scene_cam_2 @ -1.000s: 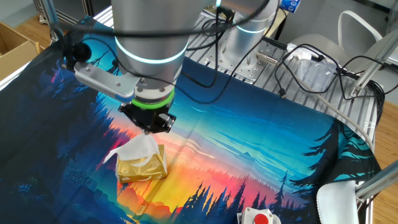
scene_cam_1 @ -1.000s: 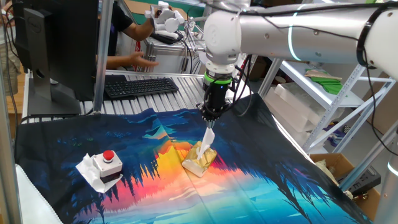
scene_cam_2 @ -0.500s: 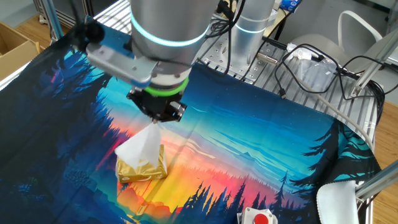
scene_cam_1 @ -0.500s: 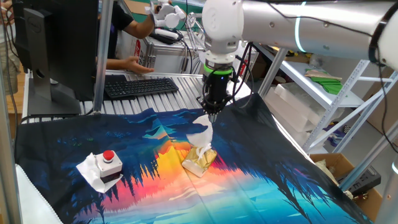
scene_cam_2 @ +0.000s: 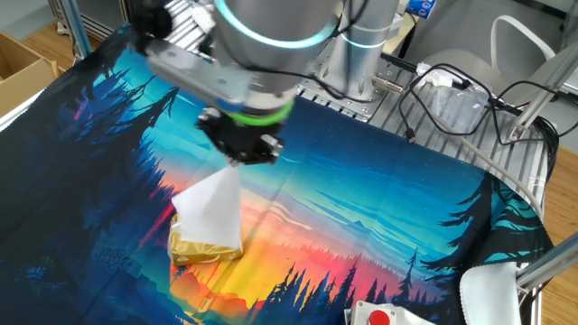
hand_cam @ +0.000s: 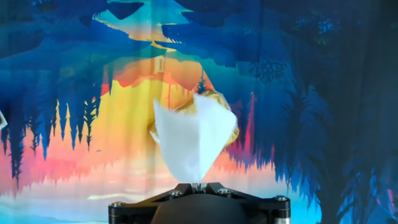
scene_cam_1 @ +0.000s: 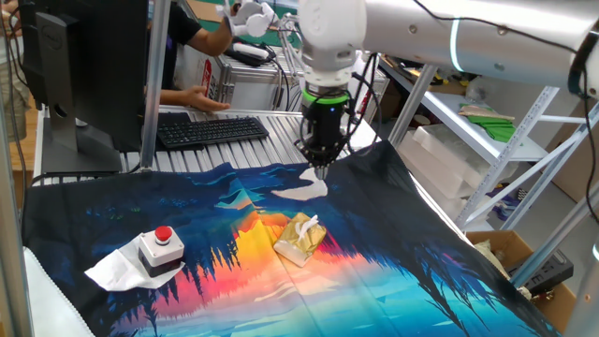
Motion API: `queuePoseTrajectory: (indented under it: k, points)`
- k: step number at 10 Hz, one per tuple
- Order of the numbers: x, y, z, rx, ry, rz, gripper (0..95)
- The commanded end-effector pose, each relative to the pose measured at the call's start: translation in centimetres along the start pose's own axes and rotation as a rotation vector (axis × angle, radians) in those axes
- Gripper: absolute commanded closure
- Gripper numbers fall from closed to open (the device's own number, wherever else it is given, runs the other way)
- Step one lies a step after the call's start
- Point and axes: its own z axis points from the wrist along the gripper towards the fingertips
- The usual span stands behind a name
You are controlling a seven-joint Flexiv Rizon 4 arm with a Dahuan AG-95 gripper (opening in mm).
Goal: Pull out a napkin
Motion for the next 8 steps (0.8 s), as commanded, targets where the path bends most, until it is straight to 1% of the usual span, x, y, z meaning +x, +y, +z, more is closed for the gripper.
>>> queuePoseTrajectory:
  k: [1,3,6,8]
  points:
    - [1.5,2.3,-1.4,0.014,0.02,0.035,95.0]
    - [2.5,3.6,-1.8,0.016,0.024,0.047,95.0]
    - [3.8,5.0,-1.3,0.016,0.024,0.064,95.0]
    - [4.4,5.6,-0.9,0.014,0.023,0.059,95.0]
